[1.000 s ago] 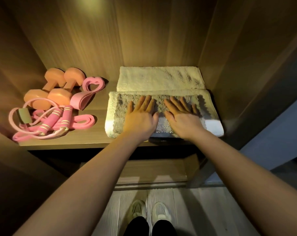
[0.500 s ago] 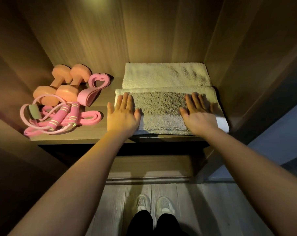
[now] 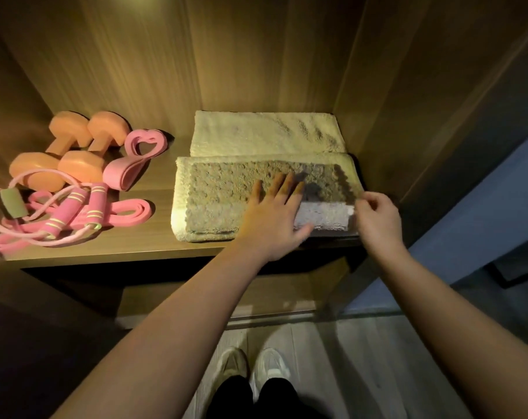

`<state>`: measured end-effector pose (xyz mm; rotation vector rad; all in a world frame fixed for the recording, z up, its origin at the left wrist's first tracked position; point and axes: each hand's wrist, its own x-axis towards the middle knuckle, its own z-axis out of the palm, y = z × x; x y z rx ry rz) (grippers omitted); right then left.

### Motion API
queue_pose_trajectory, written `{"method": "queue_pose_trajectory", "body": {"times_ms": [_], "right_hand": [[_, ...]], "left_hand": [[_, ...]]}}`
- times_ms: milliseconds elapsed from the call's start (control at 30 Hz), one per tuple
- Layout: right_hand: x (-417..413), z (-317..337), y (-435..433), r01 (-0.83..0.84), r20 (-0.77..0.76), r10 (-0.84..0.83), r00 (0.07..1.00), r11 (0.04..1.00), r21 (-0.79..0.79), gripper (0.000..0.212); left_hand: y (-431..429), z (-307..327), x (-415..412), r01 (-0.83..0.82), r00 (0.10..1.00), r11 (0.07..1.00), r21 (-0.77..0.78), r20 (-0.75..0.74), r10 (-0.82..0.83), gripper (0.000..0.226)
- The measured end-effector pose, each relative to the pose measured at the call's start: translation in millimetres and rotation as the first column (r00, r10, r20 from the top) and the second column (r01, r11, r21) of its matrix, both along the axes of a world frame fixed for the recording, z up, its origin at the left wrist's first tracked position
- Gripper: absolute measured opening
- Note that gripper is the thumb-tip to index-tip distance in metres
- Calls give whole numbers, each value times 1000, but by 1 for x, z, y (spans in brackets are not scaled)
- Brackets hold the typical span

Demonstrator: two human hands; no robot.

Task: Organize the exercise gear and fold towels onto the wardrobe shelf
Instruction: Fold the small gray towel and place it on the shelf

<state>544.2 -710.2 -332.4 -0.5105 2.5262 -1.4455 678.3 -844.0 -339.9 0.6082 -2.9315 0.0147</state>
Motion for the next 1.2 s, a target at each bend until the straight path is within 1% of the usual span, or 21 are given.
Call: {"method": "queue_pose_trajectory", "body": {"times_ms": [33, 100, 133, 200, 333, 467, 533, 567, 600, 633, 667, 700, 767, 833, 867, 900, 933, 1000, 1067, 1133, 1200], "right_hand": [[-2, -2, 5, 44, 147, -35, 989, 997, -59, 29], [-1, -4, 9, 132, 450, -37, 892, 974, -182, 24], [-1, -3, 10, 170, 547, -20, 837, 960, -225, 19], [-2, -1, 11, 189, 643, 37, 765, 942, -279, 17], [0, 6, 5, 147, 751, 129, 648, 946, -289, 25], [-2, 16, -6, 182, 810, 97, 579, 952, -245, 13], [-1, 19, -11, 149, 759, 81, 646, 962, -229, 8], [-1, 20, -13, 120, 704, 85, 705, 964, -237, 5], [0, 21, -15, 82, 630, 100, 770, 964, -254, 4], [2, 22, -17, 31, 551, 129, 824, 962, -272, 6], [4, 25, -18, -33, 472, 172, 865, 957, -288, 7], [8, 28, -19, -95, 408, 221, 886, 947, -307, 7], [16, 33, -22, -205, 313, 311, 898, 923, -327, 7], [26, 38, -28, -306, 242, 389, 889, 898, -317, 9], [31, 39, -31, -349, 229, 425, 876, 885, -307, 11], [35, 40, -33, -388, 233, 463, 855, 870, -303, 16], [39, 42, -35, -429, 241, 500, 832, 854, -293, 24], [45, 42, -36, -529, 222, 572, 790, 818, -224, 39], [47, 40, -35, -587, 189, 614, 766, 789, -182, 42], [46, 39, -36, -591, 143, 617, 774, 785, -188, 39], [44, 38, -37, -590, 77, 616, 784, 777, -219, 33]], "left_hand": [[0, -6, -3, 10, 999, 999, -42, 44, -8, 82], [-3, -15, -2, 5, 998, 993, -117, 59, 2, 85], [-4, -17, -2, 1, 999, 991, -131, 43, 4, 85], [-3, -19, -2, 7, 1000, 991, -132, 17, -5, 82], [-2, -18, -1, 10, 1000, 995, -97, -21, -12, 70], [0, -16, 1, 17, 1000, 998, -55, -15, -17, 71], [-2, -11, 4, 66, 998, 998, -17, -3, -66, 76], [-4, -7, 7, 100, 995, 993, 67, -32, -98, 75], [-5, -1, 11, 126, 988, 967, 221, -119, -101, 69], [-6, 7, 15, 136, 968, 900, 414, -249, -32, 59], [-8, 13, 19, 132, 924, 797, 589, -365, 116, 48], [-10, 18, 21, 113, 862, 667, 736, -407, 302, 39], [-17, 31, 18, 114, 773, 334, 936, -295, 561, 31], [-25, 43, 10, 217, 794, -56, 974, -143, 590, 31], [-28, 49, 7, 232, 821, -213, 949, -74, 565, 35], [-32, 53, 5, 222, 843, -319, 921, -17, 537, 40], [-35, 55, 4, 217, 854, -387, 896, 18, 520, 42], [-38, 57, 5, 204, 852, -421, 884, 52, 522, 35], [-39, 56, 6, 136, 839, -361, 922, 87, 538, 21], [-43, 53, 7, 83, 819, -300, 950, 106, 564, 17], [-51, 54, 13, 76, 801, -284, 956, 111, 589, 13]]}}
